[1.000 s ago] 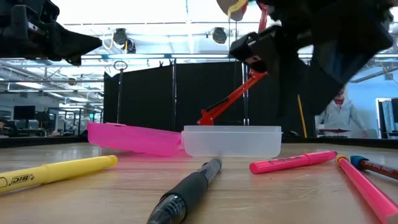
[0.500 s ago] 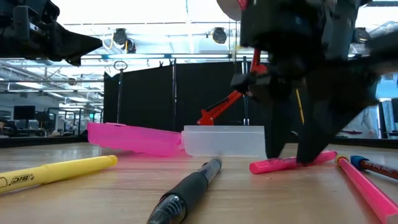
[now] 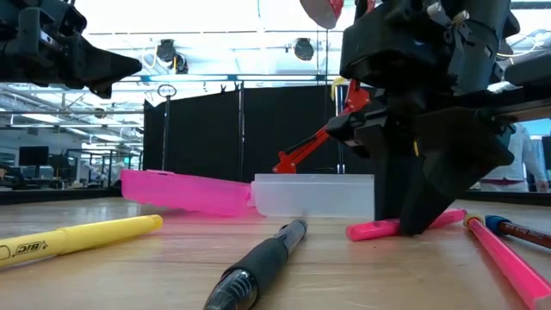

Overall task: Pick & place school supplies into a supply box
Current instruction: Put the pink pen into the pink supply box

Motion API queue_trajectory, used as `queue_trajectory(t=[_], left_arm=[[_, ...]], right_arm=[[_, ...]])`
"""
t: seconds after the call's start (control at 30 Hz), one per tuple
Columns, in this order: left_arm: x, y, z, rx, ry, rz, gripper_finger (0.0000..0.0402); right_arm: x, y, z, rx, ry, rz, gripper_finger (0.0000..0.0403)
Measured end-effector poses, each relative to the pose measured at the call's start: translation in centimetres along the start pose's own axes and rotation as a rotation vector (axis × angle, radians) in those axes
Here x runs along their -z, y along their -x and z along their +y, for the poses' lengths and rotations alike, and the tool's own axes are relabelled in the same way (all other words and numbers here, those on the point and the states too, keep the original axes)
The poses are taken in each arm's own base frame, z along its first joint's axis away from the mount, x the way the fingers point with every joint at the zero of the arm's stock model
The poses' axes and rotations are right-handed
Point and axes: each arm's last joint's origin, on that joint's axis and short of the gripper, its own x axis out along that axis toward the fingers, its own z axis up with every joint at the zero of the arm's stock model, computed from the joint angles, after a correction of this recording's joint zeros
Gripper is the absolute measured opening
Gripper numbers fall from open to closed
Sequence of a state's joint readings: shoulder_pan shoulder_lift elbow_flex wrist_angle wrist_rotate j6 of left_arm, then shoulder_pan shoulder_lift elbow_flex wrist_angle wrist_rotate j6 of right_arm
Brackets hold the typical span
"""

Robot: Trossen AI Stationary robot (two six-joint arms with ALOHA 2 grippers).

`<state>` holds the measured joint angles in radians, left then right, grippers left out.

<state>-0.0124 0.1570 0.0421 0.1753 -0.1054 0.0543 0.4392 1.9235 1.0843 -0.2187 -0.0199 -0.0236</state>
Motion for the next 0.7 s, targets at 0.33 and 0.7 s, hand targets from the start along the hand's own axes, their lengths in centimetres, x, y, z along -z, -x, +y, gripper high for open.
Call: queue_trajectory(t=[0.33, 0.7], left_arm=[[0.2, 0.0, 0.0, 0.001, 0.036, 0.017, 0.0044], [0.4, 0.0, 0.0, 0.002, 0.038, 0.043, 0.0044]], right_arm=[[-0.9, 0.2, 0.0, -0.031, -0.039, -0.042, 0.0028], [-6.5, 4.0, 0.0, 0.000, 0.034, -0.050, 0.0019]])
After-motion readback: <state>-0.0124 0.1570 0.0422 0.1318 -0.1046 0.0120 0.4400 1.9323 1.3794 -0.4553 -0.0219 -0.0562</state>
